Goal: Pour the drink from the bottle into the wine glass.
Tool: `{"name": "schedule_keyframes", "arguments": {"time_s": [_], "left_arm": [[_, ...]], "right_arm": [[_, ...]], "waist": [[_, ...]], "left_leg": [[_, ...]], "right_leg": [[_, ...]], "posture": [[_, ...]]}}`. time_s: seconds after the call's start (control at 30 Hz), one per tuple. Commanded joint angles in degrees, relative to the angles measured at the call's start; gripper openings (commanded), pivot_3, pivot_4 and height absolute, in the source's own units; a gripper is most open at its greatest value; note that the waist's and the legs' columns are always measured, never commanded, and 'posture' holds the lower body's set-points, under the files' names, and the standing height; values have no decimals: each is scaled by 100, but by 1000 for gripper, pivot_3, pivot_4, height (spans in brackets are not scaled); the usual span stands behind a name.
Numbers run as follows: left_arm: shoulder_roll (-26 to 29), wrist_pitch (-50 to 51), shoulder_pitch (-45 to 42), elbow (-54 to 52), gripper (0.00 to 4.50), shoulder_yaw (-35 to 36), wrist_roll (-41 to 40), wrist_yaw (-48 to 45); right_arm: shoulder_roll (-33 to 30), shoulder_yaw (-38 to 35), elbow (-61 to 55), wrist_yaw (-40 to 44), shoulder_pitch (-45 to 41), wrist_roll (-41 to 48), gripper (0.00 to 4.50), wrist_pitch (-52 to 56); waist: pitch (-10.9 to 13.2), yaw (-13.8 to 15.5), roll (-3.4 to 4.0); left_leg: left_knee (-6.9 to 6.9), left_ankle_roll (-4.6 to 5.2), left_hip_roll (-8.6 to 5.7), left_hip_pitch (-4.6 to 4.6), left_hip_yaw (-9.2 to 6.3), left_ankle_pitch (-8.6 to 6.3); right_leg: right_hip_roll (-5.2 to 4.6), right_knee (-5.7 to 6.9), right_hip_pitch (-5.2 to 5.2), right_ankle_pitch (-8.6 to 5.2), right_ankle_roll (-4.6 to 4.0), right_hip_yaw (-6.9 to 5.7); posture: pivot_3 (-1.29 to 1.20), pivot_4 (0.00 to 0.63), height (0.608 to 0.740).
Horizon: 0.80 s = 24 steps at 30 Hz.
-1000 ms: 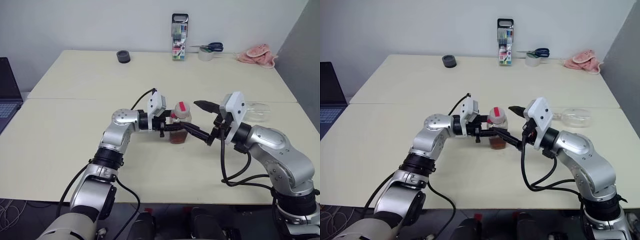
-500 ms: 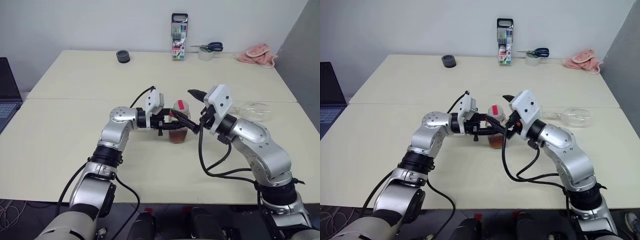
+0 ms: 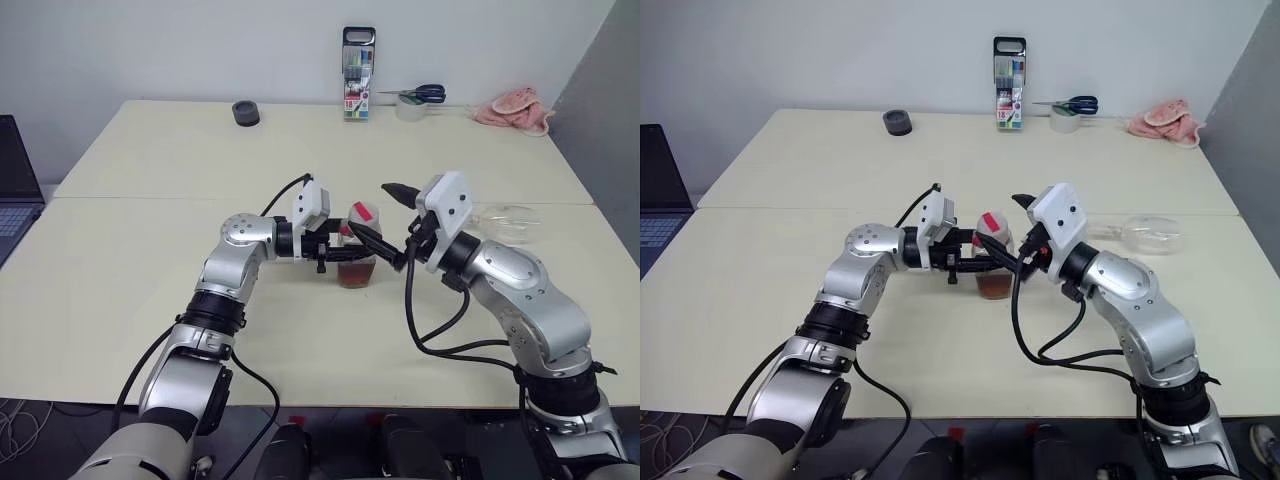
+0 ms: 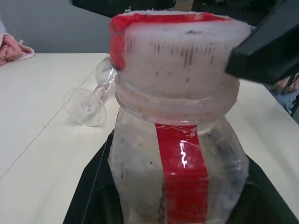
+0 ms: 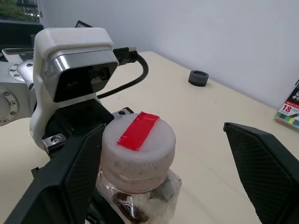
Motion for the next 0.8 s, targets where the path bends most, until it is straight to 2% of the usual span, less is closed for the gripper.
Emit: {"name": "schedule_keyframes", "arguments": {"time_s": [0.03,0.8], "left_arm": [[47,-65,-43,-231,1785,34,-85,-71],[46,-80,-14,-222,1779,35,-83,-67]], "right_arm": [[-97,-402,-247,-80,11,122,4290,86],[-462,-512,-429,42,169,292,4290,148]], "waist": [[0,0,0],[0,4,0]], "left_leg": [[0,0,0,0,0,0],[0,1,0,0,1,0]], "right_leg": [[0,0,0,0,0,0],[0,0,0,0,0,0]], "posture": [[0,150,740],[0,150,740]]}}
